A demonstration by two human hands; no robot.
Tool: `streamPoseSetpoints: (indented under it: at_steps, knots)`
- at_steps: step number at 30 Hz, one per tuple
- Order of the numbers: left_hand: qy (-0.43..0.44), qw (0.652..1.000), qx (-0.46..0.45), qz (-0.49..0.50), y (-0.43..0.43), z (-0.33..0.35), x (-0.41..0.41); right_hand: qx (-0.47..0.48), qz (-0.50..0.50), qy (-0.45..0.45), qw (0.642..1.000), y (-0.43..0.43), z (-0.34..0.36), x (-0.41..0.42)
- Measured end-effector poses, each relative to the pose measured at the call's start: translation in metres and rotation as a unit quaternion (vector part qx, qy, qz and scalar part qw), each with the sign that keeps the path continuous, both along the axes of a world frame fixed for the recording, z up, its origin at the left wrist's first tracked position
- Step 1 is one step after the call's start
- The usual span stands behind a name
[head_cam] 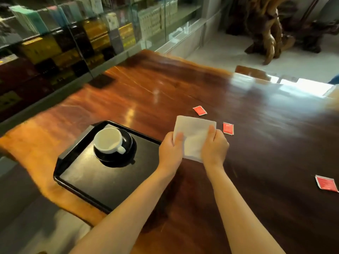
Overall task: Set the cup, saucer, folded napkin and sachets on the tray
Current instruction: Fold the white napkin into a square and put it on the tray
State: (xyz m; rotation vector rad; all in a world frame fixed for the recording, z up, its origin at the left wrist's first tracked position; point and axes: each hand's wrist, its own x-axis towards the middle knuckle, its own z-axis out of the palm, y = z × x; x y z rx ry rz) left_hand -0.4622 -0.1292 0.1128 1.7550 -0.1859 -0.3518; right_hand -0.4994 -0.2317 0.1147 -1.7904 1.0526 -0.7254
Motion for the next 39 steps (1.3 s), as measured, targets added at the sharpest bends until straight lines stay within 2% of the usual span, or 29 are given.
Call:
streamPoseSetpoints:
  at_steps: [4, 7, 11, 14, 17, 23, 33, 39]
  knots:
    - [0.076, 0.996, 0.032, -0.027, 0.053, -0.023, 0.041, 0.08, -0.004, 0.029, 0.996, 0.053, -0.032, 0.033]
    - [0.196, 0.979, 0.024, -0.049, 0.093, -0.046, 0.065, 0.111, -0.015, 0.059, 0.992, 0.087, -0.063, 0.055]
    - [0.394, 0.915, -0.083, -0.008, 0.133, -0.07, 0.08, 0.129, -0.033, 0.112, 0.985, 0.115, -0.094, 0.078]
    - [0.462, 0.878, -0.122, 0.023, 0.148, -0.084, 0.087, 0.13, -0.028, 0.153, 0.979, 0.129, -0.109, 0.084]
    - [0.461, 0.881, -0.102, 0.023, 0.15, -0.094, 0.094, 0.128, -0.021, 0.201, 0.971, 0.136, -0.116, 0.085]
    - [0.413, 0.911, -0.012, -0.006, 0.148, -0.11, 0.102, 0.089, 0.001, 0.273, 0.958, 0.153, -0.119, 0.092]
    - [0.335, 0.938, 0.067, -0.052, 0.147, -0.117, 0.101, 0.076, -0.008, 0.258, 0.963, 0.172, -0.131, 0.075]
    - [0.24, 0.958, 0.146, -0.054, 0.151, -0.124, 0.099, 0.065, 0.012, 0.259, 0.964, 0.181, -0.134, 0.065]
